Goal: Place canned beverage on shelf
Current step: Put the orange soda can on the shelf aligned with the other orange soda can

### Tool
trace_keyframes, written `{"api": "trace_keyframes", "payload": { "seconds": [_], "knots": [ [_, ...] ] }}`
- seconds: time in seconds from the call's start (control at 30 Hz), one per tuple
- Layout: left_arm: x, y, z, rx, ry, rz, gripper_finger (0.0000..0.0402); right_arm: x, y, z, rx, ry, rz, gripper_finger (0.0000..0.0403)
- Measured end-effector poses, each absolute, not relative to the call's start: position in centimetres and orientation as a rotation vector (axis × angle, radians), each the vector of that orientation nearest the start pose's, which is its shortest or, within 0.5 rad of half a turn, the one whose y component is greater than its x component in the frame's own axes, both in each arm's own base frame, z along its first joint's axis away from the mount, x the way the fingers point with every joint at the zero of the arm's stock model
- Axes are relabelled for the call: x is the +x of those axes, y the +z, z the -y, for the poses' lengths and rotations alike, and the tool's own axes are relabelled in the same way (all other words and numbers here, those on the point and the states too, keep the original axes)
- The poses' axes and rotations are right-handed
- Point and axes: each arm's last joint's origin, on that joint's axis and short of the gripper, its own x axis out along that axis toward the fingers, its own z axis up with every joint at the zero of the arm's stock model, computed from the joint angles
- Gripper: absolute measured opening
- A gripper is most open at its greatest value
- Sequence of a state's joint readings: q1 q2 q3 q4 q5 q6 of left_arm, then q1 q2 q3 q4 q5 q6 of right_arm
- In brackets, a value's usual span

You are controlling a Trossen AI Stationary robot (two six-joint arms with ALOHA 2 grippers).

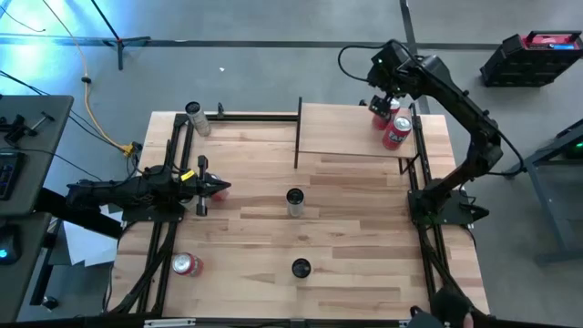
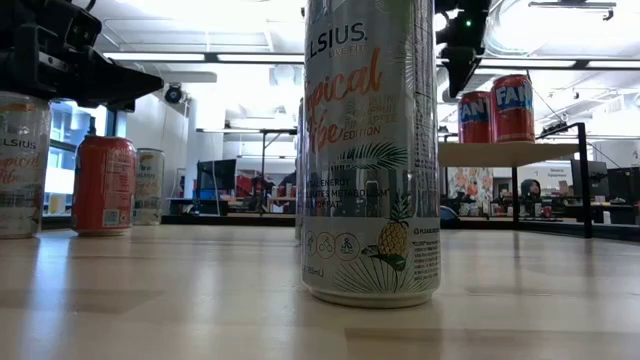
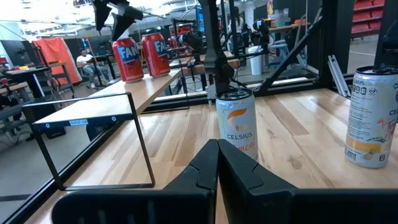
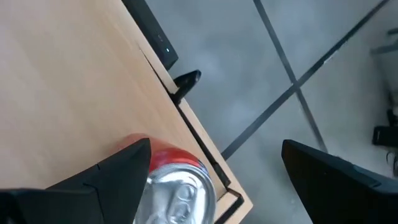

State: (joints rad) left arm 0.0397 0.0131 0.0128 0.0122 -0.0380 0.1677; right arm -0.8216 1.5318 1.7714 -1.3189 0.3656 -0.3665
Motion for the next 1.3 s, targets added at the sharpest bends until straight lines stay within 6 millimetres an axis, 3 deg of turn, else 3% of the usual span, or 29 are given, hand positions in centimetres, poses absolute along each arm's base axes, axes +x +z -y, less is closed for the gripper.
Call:
{"api": "trace_keyframes", "payload": {
  "seconds": [1.3],
  "knots": [
    [9.76, 16.8, -0.5, 0.168, 0.079, 0.005, 0.0003, 17.08, 39.87, 21.4, -0.037, -0.895, -1.365, 0.0346]
  ]
}}
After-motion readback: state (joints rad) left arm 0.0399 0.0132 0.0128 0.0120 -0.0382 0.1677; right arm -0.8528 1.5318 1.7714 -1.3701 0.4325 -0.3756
